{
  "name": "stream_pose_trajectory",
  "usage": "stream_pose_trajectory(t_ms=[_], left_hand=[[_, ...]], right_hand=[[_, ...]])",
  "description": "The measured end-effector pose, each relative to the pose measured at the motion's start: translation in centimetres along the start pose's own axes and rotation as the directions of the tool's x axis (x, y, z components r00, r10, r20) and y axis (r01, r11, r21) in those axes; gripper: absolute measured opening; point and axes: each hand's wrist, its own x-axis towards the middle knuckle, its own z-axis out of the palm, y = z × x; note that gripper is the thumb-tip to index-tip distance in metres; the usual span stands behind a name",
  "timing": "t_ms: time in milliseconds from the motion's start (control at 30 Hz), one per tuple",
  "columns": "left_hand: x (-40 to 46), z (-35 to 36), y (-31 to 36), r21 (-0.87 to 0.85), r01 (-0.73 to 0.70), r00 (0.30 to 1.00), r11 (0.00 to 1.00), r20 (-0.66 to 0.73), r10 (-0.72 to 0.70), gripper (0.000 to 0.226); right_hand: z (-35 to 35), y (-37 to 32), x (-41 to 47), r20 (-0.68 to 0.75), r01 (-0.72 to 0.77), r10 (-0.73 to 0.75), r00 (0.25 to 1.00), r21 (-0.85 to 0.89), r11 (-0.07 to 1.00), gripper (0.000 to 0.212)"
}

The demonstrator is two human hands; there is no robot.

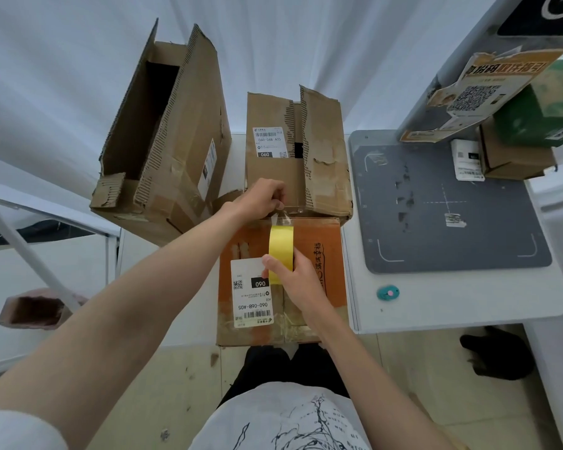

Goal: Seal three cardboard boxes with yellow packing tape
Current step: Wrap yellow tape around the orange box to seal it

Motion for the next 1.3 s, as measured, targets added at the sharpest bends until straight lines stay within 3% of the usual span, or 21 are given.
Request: stream_pose_trajectory(t_ms=[233, 733, 1067, 1300], left_hand=[[0.6, -0.2, 0.2, 0.004, -0.05, 0.999, 0.999, 0.013, 0.05, 0.018], [1.1, 0.2, -0.3, 0.052, -0.049, 0.997, 0.997, 0.059, 0.046, 0.01], [0.6, 1.4, 0.2, 0.19, -0.098, 0.995, 0.977, 0.049, 0.09, 0.02], [0.3, 1.4, 0.2, 0.223, -0.154, 0.988, 0.963, 0.043, 0.148, 0.015]], right_hand=[[0.3, 0.1, 0.1, -0.004, 0.037, -0.037, 0.999, 0.018, 0.999, 0.025], [-0.1, 0.2, 0.5, 0.031, 0.033, -0.034, 0.999, 0.025, 0.999, 0.033], [-0.1, 0.1, 0.8, 0.056, 0.022, -0.023, 0.998, 0.016, 1.0, 0.036], [0.3, 0.2, 0.5, 0.013, 0.05, -0.05, 0.999, 0.025, 0.998, 0.034]])
